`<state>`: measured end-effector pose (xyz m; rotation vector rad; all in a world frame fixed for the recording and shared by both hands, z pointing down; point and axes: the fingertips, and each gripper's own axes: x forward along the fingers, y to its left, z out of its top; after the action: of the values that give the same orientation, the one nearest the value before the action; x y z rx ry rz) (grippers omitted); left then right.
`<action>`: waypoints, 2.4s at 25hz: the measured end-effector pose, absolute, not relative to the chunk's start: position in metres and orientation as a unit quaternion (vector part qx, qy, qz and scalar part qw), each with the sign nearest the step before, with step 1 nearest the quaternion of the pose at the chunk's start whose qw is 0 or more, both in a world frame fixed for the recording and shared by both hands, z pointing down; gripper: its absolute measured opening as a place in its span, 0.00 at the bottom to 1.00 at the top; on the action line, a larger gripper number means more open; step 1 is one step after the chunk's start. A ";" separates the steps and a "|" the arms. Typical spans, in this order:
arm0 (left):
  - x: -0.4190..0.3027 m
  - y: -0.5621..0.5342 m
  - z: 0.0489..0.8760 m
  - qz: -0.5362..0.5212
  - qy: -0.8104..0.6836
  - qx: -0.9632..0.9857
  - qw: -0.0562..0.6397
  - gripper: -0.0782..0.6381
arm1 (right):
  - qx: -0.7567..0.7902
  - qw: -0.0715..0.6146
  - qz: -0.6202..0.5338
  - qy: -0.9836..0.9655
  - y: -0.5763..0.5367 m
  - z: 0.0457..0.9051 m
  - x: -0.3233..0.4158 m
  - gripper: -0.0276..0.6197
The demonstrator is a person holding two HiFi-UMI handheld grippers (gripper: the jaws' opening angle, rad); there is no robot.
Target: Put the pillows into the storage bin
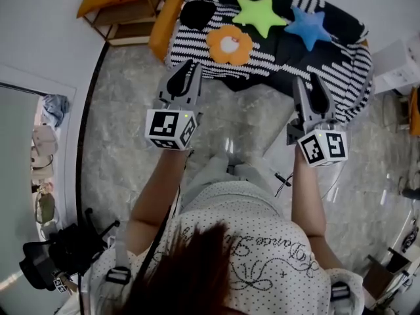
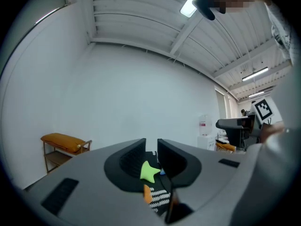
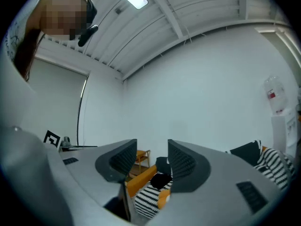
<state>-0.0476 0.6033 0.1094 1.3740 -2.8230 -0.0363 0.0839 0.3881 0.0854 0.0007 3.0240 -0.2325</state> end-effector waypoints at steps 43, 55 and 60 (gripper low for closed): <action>-0.282 0.463 0.151 0.003 -0.924 0.376 0.063 0.60 | 0.049 0.037 -0.099 0.993 0.220 0.119 -0.179 0.72; -0.454 0.433 0.200 -0.013 -0.895 0.431 0.109 0.60 | 0.031 -0.010 -0.067 0.997 0.223 0.148 -0.349 0.72; -0.519 0.420 0.225 -0.046 -0.877 0.454 0.149 0.60 | 0.008 -0.037 -0.086 0.996 0.226 0.180 -0.415 0.73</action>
<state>-0.5190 0.4200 0.2250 1.3053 -2.5217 -0.1331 -0.4146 0.2263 0.1799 0.0270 3.2034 -0.2769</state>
